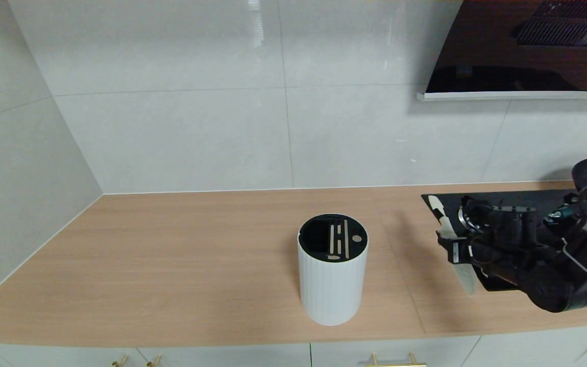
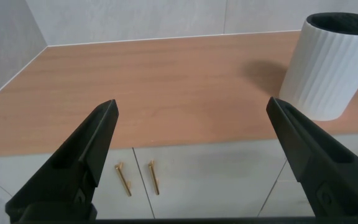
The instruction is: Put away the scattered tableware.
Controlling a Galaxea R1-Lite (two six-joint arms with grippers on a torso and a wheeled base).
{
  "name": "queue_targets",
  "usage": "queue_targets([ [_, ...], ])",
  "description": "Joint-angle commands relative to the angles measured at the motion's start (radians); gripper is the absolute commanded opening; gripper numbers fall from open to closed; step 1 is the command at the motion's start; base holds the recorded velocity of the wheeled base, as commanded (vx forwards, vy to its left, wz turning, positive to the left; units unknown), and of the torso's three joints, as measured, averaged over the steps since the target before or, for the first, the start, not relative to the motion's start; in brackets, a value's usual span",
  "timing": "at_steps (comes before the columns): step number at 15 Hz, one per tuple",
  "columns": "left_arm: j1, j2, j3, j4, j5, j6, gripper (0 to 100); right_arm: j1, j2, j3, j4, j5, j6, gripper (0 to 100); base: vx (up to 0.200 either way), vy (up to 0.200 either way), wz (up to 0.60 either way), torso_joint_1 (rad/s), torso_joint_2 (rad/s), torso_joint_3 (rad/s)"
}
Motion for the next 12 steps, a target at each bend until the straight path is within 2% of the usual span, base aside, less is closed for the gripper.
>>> queue_targets([
  [1, -0.001, 0.043, -0.142, 0.026, -0.06, 0.001, 100, 0.069, -0.255, 0.033, 0.015, -0.001, -0.001, 0, 0.0, 0.0, 0.0, 0.0, 0.0, 0.0],
  [3, -0.001, 0.242, -0.341, 0.089, -0.172, -0.008, 100, 0.146, -0.37, -0.011, 0.12, -0.001, -0.001, 0, 0.0, 0.0, 0.0, 0.0, 0.0, 0.0],
  [5, -0.001, 0.509, -0.49, 0.086, -0.261, -0.009, 100, 0.241, -0.449, -0.046, 0.202, -0.002, -0.001, 0, 0.0, 0.0, 0.0, 0.0, 0.0, 0.0],
  [6, -0.001, 0.601, -0.545, 0.086, -0.264, -0.009, 100, 0.281, -0.464, -0.055, 0.202, -0.004, -0.001, 0, 0.0, 0.0, 0.0, 0.0, 0.0, 0.0],
  [7, -0.001, 0.601, -0.545, 0.086, -0.264, -0.009, 100, 0.281, -0.464, -0.055, 0.202, -0.004, -0.001, 0, 0.0, 0.0, 0.0, 0.0, 0.0, 0.0],
  [8, -0.006, 0.805, -0.622, 0.052, -0.266, 0.021, 100, 0.368, -0.482, -0.111, 0.203, -0.05, -0.003, 0, 0.0, 0.0, 0.0, 0.0, 0.0, 0.0],
  [9, -0.047, 0.871, -0.625, 0.0, -0.266, 0.011, 100, 0.408, -0.491, -0.115, 0.228, -0.082, -0.003, 0, 0.0, 0.0, 0.0, 0.0, 0.0, 0.0],
  [10, -0.101, 0.925, -0.626, -0.055, -0.267, -0.029, 100, 0.44, -0.501, -0.117, 0.266, -0.096, -0.003, 0, 0.0, 0.0, 0.0, 0.0, 0.0, 0.0],
  [12, -0.231, 1.052, -0.642, -0.152, -0.269, -0.216, 100, 0.533, -0.502, -0.152, 0.324, -0.1, -0.001, 0, 0.0, 0.0, 0.0, 0.0, 0.0, 0.0],
])
